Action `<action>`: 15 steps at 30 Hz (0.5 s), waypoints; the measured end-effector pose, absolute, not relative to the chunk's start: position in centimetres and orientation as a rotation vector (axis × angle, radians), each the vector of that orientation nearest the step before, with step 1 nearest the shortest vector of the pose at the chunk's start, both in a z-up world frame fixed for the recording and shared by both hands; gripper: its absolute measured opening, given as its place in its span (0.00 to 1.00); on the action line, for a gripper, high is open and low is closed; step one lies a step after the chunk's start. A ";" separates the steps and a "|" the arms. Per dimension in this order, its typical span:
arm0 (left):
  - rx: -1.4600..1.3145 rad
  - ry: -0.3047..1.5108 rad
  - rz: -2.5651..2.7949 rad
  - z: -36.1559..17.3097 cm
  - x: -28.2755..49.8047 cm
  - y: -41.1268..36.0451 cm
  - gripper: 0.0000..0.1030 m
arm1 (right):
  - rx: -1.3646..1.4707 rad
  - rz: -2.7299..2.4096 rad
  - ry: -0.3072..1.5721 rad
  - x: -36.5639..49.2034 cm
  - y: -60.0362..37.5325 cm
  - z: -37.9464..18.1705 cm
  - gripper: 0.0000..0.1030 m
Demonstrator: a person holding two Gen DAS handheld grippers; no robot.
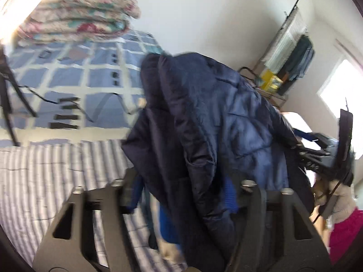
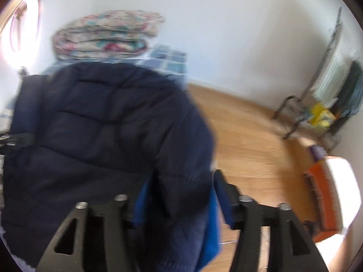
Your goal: Fold large clothes
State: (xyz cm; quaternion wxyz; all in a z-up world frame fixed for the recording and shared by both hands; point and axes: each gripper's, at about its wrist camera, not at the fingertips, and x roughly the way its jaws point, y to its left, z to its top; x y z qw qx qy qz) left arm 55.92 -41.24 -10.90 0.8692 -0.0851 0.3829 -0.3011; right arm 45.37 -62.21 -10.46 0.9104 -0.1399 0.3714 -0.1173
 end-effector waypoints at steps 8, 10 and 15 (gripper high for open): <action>-0.121 0.720 -0.637 -8.6 51.5 -37.4 0.62 | -0.227 -0.308 0.692 42.7 -60.9 -8.5 0.67; -0.111 0.699 -0.638 -7.5 49.7 -36.3 0.62 | -0.228 -0.308 0.672 41.7 -59.7 -8.0 0.67; -0.042 0.613 -0.631 -3.3 43.3 -33.8 0.62 | -0.202 -0.267 0.614 38.0 -56.1 -5.7 0.67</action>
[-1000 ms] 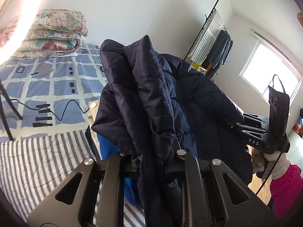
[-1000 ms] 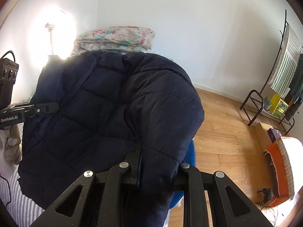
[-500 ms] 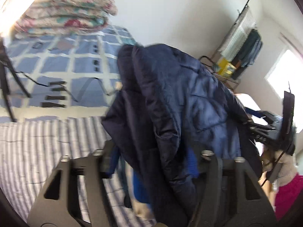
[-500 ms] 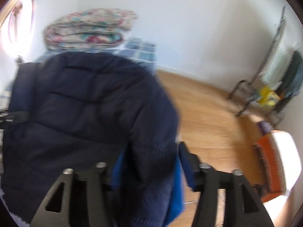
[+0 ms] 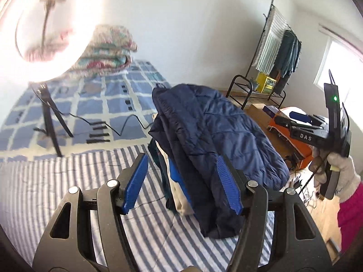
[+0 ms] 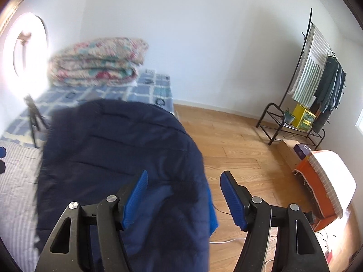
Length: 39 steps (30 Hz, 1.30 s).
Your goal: Fold large clothes
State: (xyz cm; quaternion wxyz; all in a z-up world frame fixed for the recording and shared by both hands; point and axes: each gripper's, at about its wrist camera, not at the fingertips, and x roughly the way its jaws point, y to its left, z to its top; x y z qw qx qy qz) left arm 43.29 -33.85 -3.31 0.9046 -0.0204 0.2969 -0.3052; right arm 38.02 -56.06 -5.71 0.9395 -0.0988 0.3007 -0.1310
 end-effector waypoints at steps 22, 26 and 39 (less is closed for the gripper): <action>0.058 0.403 -0.582 8.1 13.0 -21.7 0.63 | -0.153 -0.161 0.412 8.7 -39.9 2.6 0.84; 0.066 0.393 -0.568 7.0 9.5 -20.3 0.69 | -0.135 -0.168 0.385 4.8 -38.0 1.0 0.88; 0.014 0.454 -0.534 1.4 5.9 -18.7 0.78 | -0.054 -0.232 0.366 0.7 -37.6 -5.6 1.00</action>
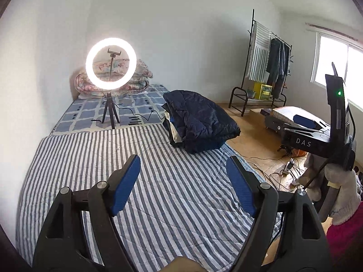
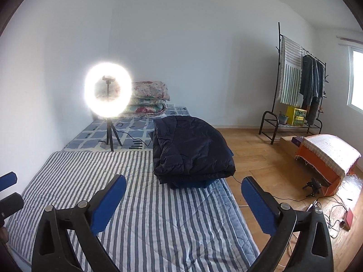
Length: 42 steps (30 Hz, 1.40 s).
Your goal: Fold large clothes
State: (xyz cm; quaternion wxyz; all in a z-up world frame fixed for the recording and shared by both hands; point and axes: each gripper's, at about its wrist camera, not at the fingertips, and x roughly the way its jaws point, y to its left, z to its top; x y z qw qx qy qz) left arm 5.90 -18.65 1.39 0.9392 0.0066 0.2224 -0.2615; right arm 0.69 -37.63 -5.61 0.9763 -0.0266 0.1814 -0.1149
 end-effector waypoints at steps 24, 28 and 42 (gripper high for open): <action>0.089 0.459 -0.449 -3.3 5.9 -19.3 1.00 | -0.062 -0.291 0.321 -0.4 -36.7 -10.2 1.00; 0.107 0.463 -0.431 -3.8 6.1 -19.3 1.00 | -0.052 -0.296 0.322 -0.2 -37.0 -10.3 1.00; 0.115 0.469 -0.430 -4.0 6.6 -19.1 1.00 | -0.041 -0.309 0.328 0.0 -37.3 -10.8 1.00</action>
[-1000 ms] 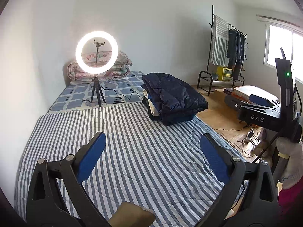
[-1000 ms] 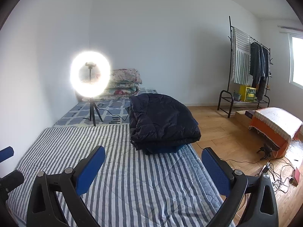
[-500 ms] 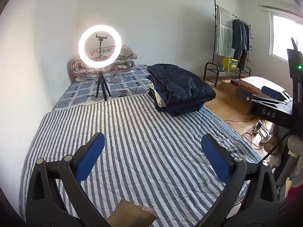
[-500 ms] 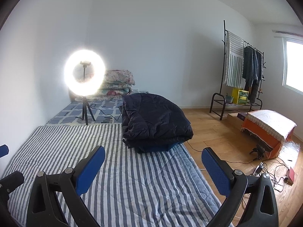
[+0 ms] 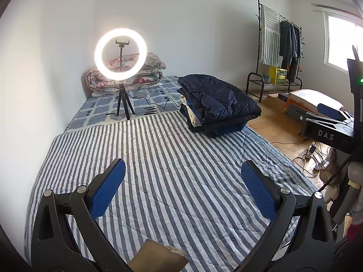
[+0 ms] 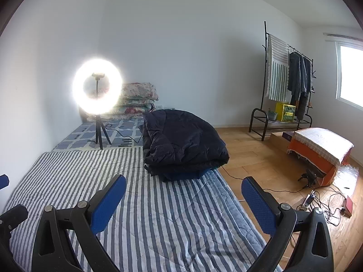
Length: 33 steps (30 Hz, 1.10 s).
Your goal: Fold large clothes
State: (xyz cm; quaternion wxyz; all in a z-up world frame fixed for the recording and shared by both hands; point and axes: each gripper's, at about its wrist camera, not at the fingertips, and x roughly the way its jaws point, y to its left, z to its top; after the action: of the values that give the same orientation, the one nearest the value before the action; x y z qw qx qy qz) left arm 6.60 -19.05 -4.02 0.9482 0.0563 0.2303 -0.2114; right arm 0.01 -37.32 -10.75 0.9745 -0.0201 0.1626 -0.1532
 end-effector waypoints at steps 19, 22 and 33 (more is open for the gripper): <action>0.118 0.462 -0.426 -3.9 6.6 -19.0 1.00 | -0.049 -0.319 0.313 -0.3 -37.2 -10.8 1.00; 0.118 0.462 -0.426 -3.9 6.6 -19.0 1.00 | -0.050 -0.316 0.313 -0.3 -37.1 -10.9 1.00; 0.121 0.459 -0.422 -3.9 6.6 -18.9 1.00 | -0.049 -0.314 0.312 -0.3 -37.1 -10.8 1.00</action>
State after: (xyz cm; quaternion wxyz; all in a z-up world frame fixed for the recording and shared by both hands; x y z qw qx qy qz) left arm 6.61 -18.89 -3.91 0.9500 0.0594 0.2259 -0.2074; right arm -0.31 -37.13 -10.81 0.9753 -0.0243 0.1546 -0.1558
